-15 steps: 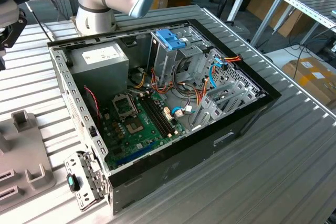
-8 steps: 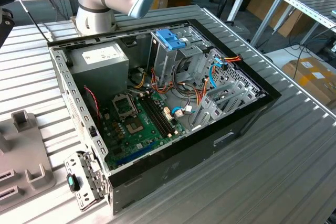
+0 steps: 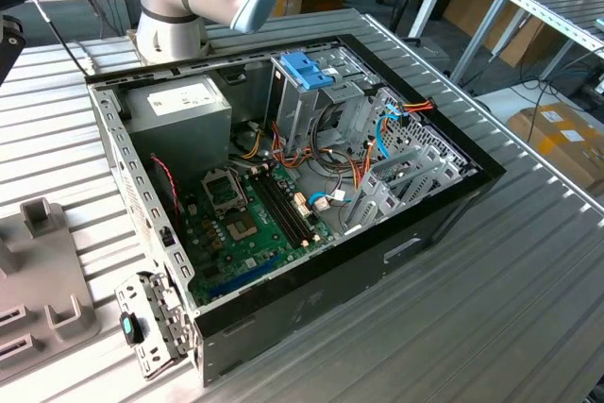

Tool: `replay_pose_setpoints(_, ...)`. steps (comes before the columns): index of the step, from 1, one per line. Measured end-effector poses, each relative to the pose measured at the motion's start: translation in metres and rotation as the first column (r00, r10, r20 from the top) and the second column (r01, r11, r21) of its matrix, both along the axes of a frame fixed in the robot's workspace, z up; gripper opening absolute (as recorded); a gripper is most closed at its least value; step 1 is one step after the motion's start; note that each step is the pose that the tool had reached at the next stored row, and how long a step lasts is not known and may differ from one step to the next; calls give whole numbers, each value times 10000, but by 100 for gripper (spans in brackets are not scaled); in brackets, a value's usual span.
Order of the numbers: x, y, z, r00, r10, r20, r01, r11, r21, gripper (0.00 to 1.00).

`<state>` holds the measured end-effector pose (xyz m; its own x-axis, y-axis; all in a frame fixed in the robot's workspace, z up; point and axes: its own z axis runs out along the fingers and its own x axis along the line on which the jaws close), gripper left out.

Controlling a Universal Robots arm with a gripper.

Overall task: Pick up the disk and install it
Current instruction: 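Reach for the disk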

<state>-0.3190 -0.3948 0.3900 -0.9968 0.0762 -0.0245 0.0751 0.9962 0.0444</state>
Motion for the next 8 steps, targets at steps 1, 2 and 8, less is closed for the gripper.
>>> replay_pose_setpoints(1,0,0,0,10000,0,0,0,10000,0,11)
replay_pose_setpoints(2,0,0,0,10000,0,0,0,10000,0,11)
replay_pose_setpoints(8,-1,0,0,10000,0,0,0,10000,0,11)
